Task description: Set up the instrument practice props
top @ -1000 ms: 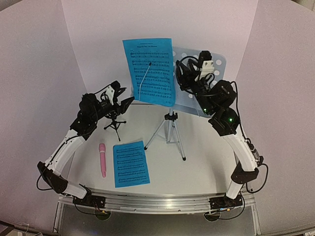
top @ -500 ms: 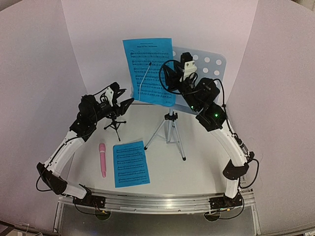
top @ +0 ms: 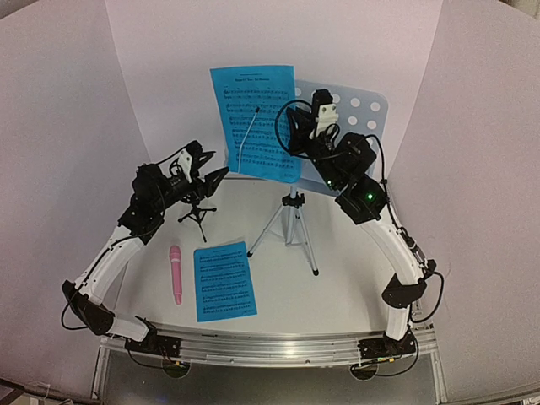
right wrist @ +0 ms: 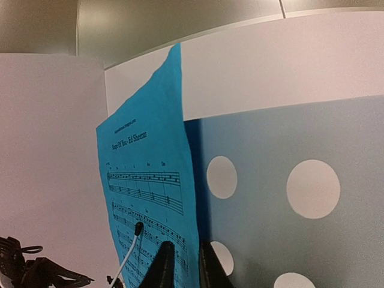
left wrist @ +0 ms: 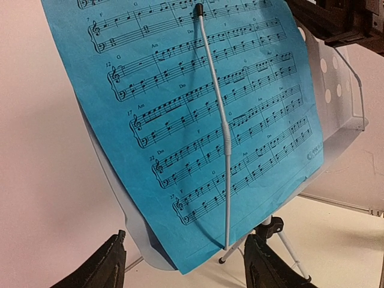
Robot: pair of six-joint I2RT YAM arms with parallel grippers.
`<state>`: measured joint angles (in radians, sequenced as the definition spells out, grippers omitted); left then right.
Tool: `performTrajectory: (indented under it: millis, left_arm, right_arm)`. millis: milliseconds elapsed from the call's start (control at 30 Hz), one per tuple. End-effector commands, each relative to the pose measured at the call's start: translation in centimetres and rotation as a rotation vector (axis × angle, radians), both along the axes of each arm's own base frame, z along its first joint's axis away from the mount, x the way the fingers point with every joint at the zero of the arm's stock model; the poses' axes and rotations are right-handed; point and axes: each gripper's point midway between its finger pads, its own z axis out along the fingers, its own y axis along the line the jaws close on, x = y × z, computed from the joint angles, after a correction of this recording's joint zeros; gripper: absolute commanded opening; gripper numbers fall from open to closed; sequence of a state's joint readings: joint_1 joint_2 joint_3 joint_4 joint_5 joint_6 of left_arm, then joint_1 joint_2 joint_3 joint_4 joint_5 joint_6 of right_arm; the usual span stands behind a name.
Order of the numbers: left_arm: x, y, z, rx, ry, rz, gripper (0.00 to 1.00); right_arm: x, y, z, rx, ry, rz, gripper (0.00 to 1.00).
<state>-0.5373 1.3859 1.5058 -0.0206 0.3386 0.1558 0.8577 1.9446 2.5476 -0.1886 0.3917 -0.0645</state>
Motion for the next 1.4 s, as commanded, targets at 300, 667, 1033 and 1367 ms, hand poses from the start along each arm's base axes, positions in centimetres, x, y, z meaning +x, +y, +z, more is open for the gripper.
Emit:
performTrajectory:
  millis: [300, 667, 1033, 1367]
  left_arm:
    - [-1.2, 0.6, 1.9, -0.04, -0.057, -0.007, 0.67]
    - [-1.1, 0.5, 1.8, -0.037, -0.058, -0.011, 0.67]
    - [-1.1, 0.6, 2.1, -0.032, -0.07, -0.004, 0.67]
    - [-1.2, 0.7, 2.1, -0.028, -0.074, 0.0, 0.67]
  right_arm:
    - [-0.6, -1.6, 1.3, 0.103, -0.043, -0.016, 0.0]
    - [-1.5, -2.7, 3.1, 0.127, -0.105, -0.031, 0.0]
    - [-0.9, -1.9, 2.1, 0.16, -0.114, -0.02, 0.0]
    - [-1.3, -2.3, 2.0, 0.179, -0.134, -0.019, 0.0]
